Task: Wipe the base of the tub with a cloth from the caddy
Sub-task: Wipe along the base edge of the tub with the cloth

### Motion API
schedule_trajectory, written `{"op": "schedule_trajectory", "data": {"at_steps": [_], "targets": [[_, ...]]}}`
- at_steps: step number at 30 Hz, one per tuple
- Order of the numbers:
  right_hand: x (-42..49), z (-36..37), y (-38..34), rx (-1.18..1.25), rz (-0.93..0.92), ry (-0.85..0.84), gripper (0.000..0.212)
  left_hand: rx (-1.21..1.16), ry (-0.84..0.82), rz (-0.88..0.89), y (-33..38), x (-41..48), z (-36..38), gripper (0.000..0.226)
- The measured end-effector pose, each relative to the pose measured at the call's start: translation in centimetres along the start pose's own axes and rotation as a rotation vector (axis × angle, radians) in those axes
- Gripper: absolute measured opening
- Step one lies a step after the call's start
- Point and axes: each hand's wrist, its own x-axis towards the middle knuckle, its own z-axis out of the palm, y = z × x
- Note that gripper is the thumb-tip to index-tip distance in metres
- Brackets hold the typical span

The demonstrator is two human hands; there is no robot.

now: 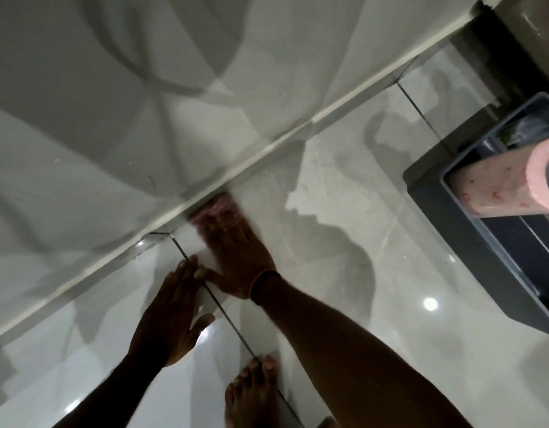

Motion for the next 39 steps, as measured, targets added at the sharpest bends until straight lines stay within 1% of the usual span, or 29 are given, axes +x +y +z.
{"op": "schedule_trajectory", "data": {"at_steps": [1,2,4,5,7,9,11,14,16,17,18,20,21,22,23,24,25,26,27,28,29,30,31,32,33,35,37,39], "targets": [[-0.1,0.0,0.5,-0.032,-0.082,-0.025,0.092,0.014,-0.004,-0.006,0.1,0.0,0.0,0.092],[0.0,-0.2,1.3,-0.057,-0.121,-0.026,0.09,0.019,-0.005,-0.009,0.2,0.0,0.0,0.092],[0.4,-1.1,4.0,-0.081,-0.077,0.016,0.088,0.007,0.005,-0.006,0.4,0.1,-0.2,0.091],[0.6,-1.8,5.9,-0.089,-0.001,0.057,0.089,-0.003,0.012,0.0,0.6,0.2,-0.3,0.09],[0.8,-3.6,10.8,-0.105,0.21,0.15,0.093,-0.027,0.036,-0.002,0.8,0.4,-0.6,0.09],[1.3,-6.8,15.5,-0.105,0.453,0.167,0.098,-0.036,0.051,-0.009,0.8,0.6,-0.5,0.091],[2.0,-10.3,19.9,-0.073,0.624,0.163,0.101,-0.039,0.068,0.0,0.7,0.7,-0.1,0.092],[2.7,-15.8,24.8,0.034,0.766,0.137,0.106,-0.045,0.097,0.024,1.1,1.0,0.4,0.089],[3.4,-17.4,26.0,0.042,0.817,0.125,0.112,-0.073,0.131,0.009,1.6,1.3,0.6,0.088],[3.6,-17.2,25.3,-0.023,0.811,0.147,0.115,-0.087,0.142,-0.003,1.9,1.3,0.7,0.088],[3.5,-16.1,23.9,-0.095,0.77,0.205,0.114,-0.096,0.146,-0.011,2.1,1.2,0.6,0.087],[2.2,-12.3,19.9,-0.135,0.618,0.304,0.11,-0.091,0.139,-0.009,2.2,1.1,0.7,0.085],[1.2,-10.6,17.7,-0.101,0.497,0.28,0.112,-0.072,0.13,-0.006,2.1,1.3,0.6,0.085],[0.2,-9.5,16.0,-0.088,0.395,0.196,0.112,-0.055,0.115,-0.011,1.9,1.4,0.6,0.085],[-0.6,-9.1,15.5,-0.084,0.33,0.093,0.112,-0.05,0.101,-0.016,1.8,1.5,0.5,0.086],[-1.0,-9.4,15.8,-0.083,0.288,0.029,0.111,-0.058,0.09,-0.023,1.8,1.6,0.5,0.087],[-0.9,-10.1,17.0,-0.081,0.277,0.049,0.109,-0.066,0.089,-0.025,1.8,1.7,0.4,0.088],[-0.5,-10.7,19.0,-0.107,0.299,0.101,0.107,-0.068,0.097,-0.02,1.8,1.8,0.4,0.088],[0.2,-11.6,21.2,-0.163,0.377,0.154,0.107,-0.075,0.105,-0.014,1.8,1.9,0.4,0.087],[1.2,-13.1,23.5,-0.22,0.496,0.191,0.111,-0.089,0.112,-0.015,2.1,1.9,0.3,0.087],[2.2,-14.6,26.0,-0.231,0.632,0.193,0.117,-0.105,0.118,-0.017,2.2,2.0,0.5,0.087],[3.0,-16.3,27.8,-0.208,0.735,0.182,0.122,-0.114,0.127,-0.022,2.3,2.1,0.8,0.088],[3.6,-17.8,29.1,-0.17,0.799,0.19,0.125,-0.122,0.136,-0.031,2.5,2.1,0.8,0.088],[3.9,-18.6,29.8,-0.133,0.823,0.204,0.126,-0.13,0.141,-0.036,2.7,2.2,0.8,0.087],[3.9,-18.9,29.6,-0.099,0.818,0.207,0.125,-0.135,0.144,-0.032,2.7,2.3,0.7,0.086],[3.6,-17.0,26.6,-0.136,0.759,0.235,0.114,-0.124,0.143,-0.014,2.7,2.2,0.5,0.084],[3.2,-12.4,21.0,-0.132,0.664,0.339,0.103,-0.101,0.123,-0.012,2.7,2.0,0.1,0.083],[2.9,-7.4,14.6,-0.027,0.552,0.461,0.088,-0.084,0.105,-0.028,2.8,1.8,0.0,0.085]]}}
